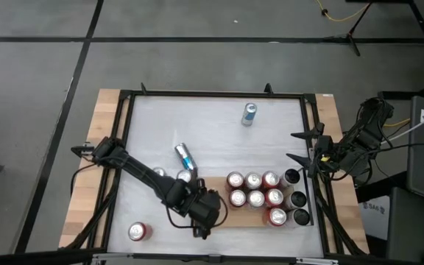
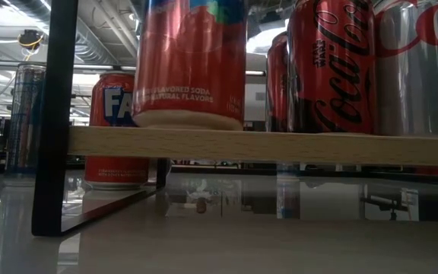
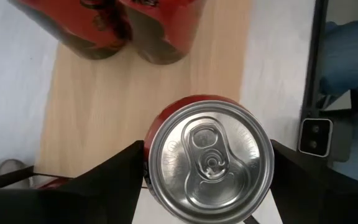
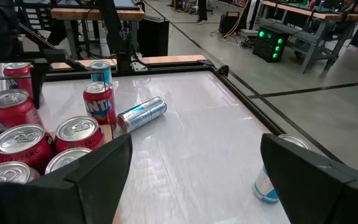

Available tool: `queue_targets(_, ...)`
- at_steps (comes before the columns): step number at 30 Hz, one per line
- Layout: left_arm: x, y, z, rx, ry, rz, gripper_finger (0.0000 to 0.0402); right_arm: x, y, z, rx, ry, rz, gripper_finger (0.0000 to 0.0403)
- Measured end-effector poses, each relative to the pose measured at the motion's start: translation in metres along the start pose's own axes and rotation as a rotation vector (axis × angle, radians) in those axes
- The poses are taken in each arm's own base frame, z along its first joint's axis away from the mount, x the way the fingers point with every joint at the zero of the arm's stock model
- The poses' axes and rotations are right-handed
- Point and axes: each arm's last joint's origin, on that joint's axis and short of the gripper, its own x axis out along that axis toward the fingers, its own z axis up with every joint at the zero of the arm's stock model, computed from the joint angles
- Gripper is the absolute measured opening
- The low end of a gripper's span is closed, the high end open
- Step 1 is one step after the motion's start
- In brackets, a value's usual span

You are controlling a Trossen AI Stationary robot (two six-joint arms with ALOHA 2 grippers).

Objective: Place canned beverage on shelf
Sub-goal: Adjust the orange soda can

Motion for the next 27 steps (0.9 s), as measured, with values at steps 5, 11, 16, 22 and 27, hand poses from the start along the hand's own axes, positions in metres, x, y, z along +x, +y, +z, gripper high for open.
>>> queue_targets(5, -0.001, -0.008, -0.004, 0.014, -0.013, -0.018, 0.0275, 0.0, 0.0, 0.0, 0.0, 0.0, 0.0, 0.0347)
queue_targets(11, -0.002, -0.016, -0.01, 0.034, -0.014, -0.03, 0.0275, 0.0, 0.0, 0.0, 0.0, 0.0, 0.0, 0.0347)
queue_targets(16, -0.003, -0.019, -0.012, 0.058, -0.023, -0.02, 0.0275, 0.0, 0.0, 0.0, 0.0, 0.0, 0.0, 0.0347)
queue_targets(22, -0.003, -0.018, -0.013, 0.076, -0.029, -0.006, 0.0275, 0.0, 0.0, 0.0, 0.0, 0.0, 0.0, 0.0347)
queue_targets(27, -0.003, -0.017, -0.013, 0.079, -0.024, 0.005, 0.0275, 0.0, 0.0, 0.0, 0.0, 0.0, 0.0, 0.0347)
